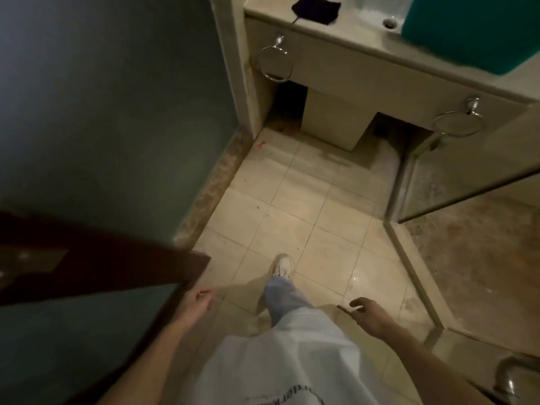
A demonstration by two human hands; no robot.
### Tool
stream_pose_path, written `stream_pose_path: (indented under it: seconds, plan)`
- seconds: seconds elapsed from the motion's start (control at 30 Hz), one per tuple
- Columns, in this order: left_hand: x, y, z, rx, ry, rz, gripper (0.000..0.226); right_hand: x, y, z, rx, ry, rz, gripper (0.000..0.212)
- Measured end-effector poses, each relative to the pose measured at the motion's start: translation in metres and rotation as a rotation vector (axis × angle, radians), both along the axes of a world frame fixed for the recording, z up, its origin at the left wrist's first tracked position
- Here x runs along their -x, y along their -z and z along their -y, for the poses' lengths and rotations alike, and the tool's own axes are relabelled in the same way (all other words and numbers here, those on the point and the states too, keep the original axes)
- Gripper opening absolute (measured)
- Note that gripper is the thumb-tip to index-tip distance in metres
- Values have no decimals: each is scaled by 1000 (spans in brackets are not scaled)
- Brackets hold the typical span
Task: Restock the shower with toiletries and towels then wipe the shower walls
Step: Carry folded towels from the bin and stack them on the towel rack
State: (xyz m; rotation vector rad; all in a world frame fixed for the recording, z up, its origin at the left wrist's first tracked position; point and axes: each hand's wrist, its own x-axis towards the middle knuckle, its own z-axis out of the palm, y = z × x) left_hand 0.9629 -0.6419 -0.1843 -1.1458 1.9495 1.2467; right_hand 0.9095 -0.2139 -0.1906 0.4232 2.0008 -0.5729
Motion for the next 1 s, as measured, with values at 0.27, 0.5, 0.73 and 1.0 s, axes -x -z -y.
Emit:
stream_pose_path:
  seconds: [0.27,0.5,0.73,1.0]
  plan:
    - [139,-7,-6,8,87,27,17,179,-20,8,87,93,-133,37]
    - [255,2,-26,-31,169,44,17,292,-42,-11,139,232,-281,33]
    - [406,4,-60,-47,287,110,15,344,-27,-60,36,333,-188,31]
    - [652,-59,-188,-167,569,-225,9,415,-45,-126,-82,548,-203,32]
